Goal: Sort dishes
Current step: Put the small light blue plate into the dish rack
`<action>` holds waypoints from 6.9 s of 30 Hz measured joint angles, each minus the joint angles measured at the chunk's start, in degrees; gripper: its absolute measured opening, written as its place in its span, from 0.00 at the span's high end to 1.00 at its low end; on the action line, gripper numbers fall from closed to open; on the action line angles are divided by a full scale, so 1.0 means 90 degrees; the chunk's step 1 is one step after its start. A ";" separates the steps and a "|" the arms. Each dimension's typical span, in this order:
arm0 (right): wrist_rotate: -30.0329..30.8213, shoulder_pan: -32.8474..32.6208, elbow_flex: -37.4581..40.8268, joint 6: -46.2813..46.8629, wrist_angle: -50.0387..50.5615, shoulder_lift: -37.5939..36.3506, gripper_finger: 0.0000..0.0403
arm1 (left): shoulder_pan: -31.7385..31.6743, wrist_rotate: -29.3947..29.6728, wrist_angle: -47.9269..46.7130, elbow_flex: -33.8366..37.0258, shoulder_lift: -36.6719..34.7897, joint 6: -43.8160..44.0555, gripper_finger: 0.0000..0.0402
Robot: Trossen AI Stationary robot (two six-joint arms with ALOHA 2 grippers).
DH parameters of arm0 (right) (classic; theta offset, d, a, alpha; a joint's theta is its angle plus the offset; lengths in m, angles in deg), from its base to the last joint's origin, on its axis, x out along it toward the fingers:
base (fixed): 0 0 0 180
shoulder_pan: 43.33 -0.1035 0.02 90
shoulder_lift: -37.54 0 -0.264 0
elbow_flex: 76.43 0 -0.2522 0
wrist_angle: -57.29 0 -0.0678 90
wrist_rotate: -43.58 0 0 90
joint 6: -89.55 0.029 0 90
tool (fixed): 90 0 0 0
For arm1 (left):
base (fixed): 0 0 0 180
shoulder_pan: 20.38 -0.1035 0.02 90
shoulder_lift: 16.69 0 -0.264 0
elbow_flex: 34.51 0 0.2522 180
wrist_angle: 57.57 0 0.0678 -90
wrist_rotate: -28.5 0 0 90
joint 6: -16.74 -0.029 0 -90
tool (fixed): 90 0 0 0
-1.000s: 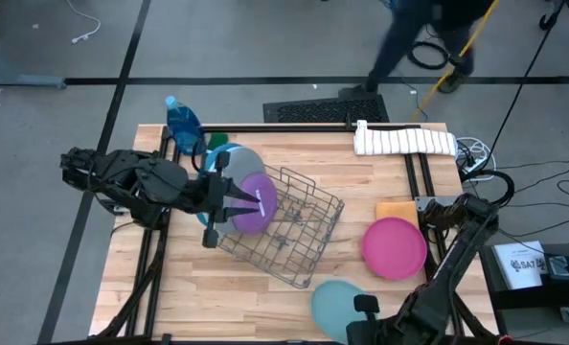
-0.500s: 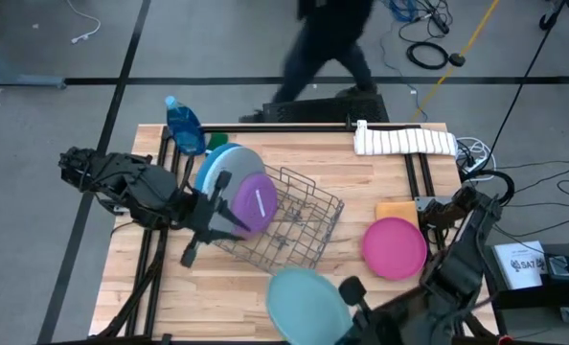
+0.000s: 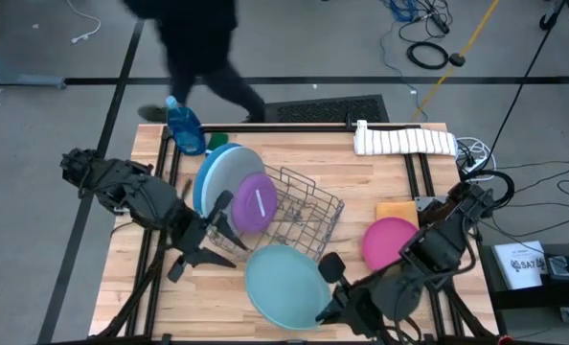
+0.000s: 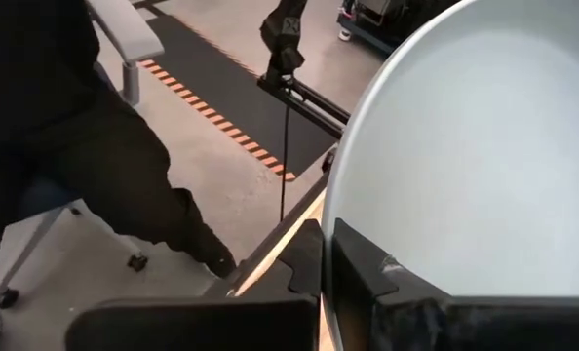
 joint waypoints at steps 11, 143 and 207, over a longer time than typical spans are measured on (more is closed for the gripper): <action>-0.0438 0.0422 0.0000 -0.0162 -0.0052 0.0000 1.00 | 0.0000 -0.0311 -0.0228 0.0000 0.0512 -0.0249 0.54; 0.4428 -0.2173 0.0002 0.2693 0.2058 0.1015 0.56 | -0.2596 0.0192 -0.0270 0.2817 0.1252 0.8142 0.92; 0.4394 -0.2176 0.0002 0.2724 0.2053 0.1015 0.56 | -0.2606 0.0887 0.0020 0.2808 0.1289 0.7959 0.71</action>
